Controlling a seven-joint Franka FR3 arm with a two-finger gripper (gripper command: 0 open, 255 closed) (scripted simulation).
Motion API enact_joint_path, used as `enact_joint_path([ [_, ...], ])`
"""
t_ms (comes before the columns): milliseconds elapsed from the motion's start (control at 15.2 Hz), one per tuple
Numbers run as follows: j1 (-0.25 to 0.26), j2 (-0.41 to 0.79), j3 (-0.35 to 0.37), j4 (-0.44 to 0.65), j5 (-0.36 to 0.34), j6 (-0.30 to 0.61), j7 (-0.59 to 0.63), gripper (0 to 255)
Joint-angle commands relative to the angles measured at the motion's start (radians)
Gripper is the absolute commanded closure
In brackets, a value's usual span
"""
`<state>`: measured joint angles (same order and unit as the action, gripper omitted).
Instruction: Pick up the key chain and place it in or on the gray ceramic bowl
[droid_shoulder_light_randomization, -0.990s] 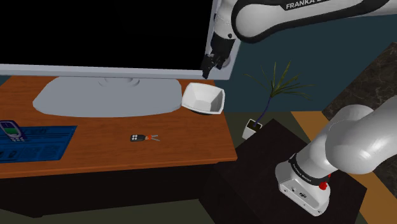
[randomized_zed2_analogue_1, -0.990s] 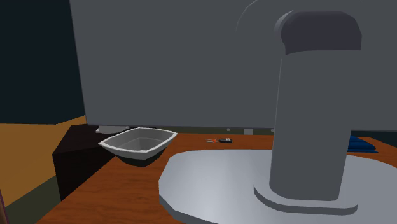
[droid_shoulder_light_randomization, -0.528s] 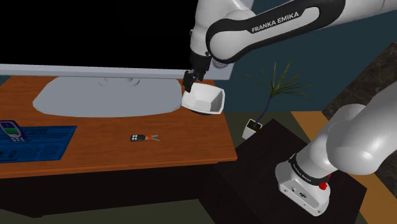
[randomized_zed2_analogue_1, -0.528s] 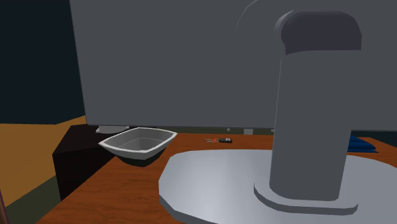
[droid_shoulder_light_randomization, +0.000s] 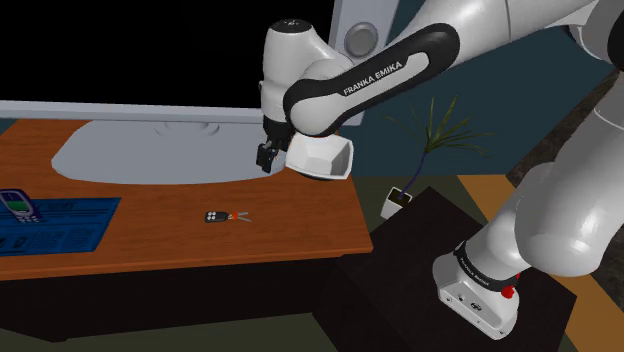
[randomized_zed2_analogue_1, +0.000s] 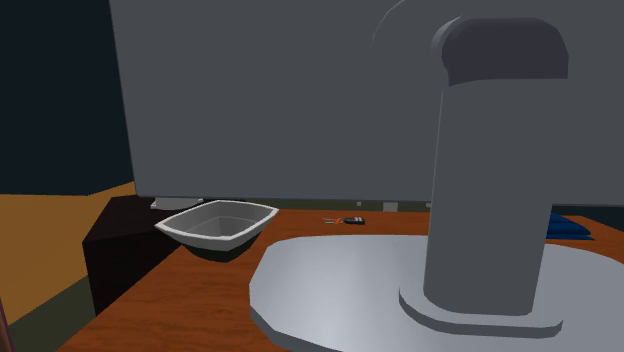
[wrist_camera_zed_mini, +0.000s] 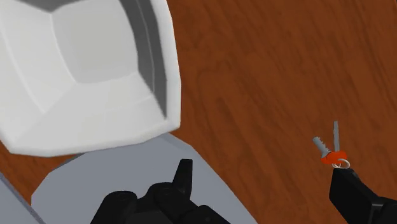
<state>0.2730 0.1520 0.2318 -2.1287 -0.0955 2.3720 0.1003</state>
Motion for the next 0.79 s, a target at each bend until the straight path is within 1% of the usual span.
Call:
enact_joint_path([
  [0,0.021,0.066,0.011,0.046,-0.024,0.012,0.009,0],
  [330,0.077,0.221,0.026,0.152,-0.082,0.039,0.024,0],
  [726,0.156,0.406,0.032,0.301,-0.144,0.050,0.029,0],
])
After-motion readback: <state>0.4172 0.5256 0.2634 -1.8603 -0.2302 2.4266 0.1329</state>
